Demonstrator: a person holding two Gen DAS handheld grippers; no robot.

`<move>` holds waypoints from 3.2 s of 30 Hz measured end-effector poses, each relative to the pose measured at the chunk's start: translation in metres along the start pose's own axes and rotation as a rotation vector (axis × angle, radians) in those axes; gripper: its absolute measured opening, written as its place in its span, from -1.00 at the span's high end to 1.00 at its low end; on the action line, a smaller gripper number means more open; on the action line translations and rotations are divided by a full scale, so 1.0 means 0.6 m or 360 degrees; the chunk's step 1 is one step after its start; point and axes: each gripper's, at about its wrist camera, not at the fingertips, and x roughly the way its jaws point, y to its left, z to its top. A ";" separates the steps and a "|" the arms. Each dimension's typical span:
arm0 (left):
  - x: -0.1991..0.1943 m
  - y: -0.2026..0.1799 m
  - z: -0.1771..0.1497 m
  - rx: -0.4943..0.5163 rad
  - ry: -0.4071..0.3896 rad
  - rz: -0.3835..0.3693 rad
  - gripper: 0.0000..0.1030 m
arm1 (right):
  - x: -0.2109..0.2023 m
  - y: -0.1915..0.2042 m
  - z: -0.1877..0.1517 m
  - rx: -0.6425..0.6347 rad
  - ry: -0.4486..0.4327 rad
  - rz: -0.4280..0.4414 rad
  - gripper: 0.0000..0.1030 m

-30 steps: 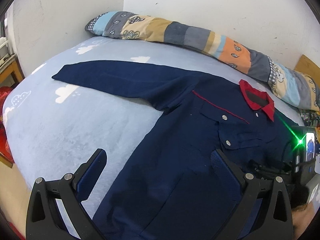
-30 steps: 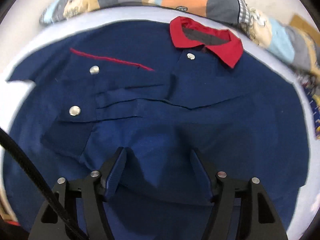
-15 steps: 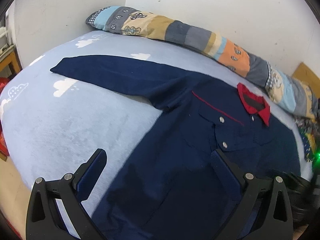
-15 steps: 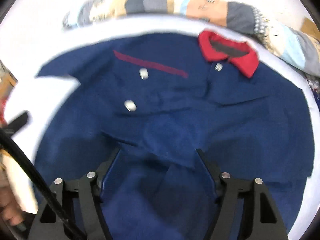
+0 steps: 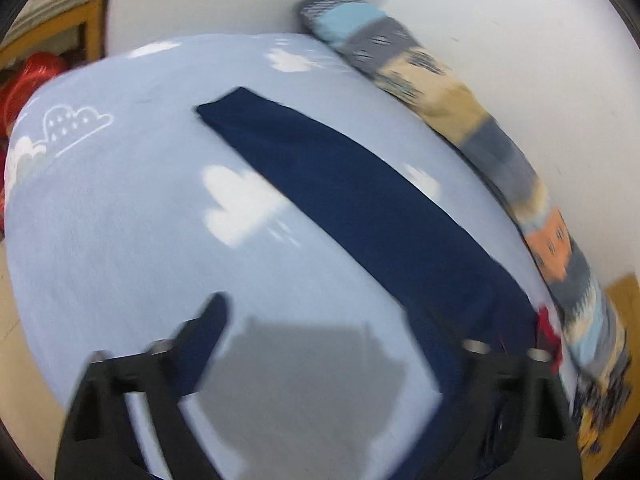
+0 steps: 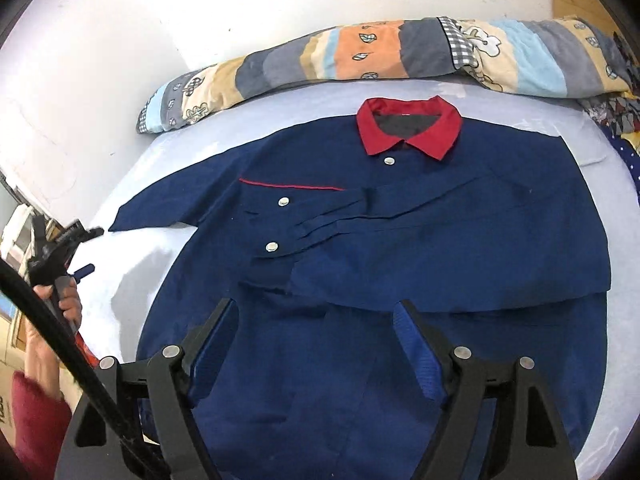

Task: Fold large clothes
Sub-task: 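Grasp the other sleeve cuff with the left gripper, then lift the sleeve with the left gripper and fold it across the jacket body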

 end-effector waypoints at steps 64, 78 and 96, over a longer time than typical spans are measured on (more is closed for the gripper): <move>-0.190 -0.417 0.179 0.0238 -0.0237 -0.1330 0.88 | -0.014 -0.180 0.068 0.0425 -0.0058 -0.0360 -0.63; -0.239 -0.727 -0.178 0.0891 0.0081 -0.1309 0.87 | -0.161 -0.289 0.051 0.0772 -0.0423 -0.0415 -0.63; 0.048 -0.691 -0.667 0.1490 0.0436 -0.0775 0.15 | -0.213 -0.319 0.044 0.0847 -0.0563 -0.0447 -0.63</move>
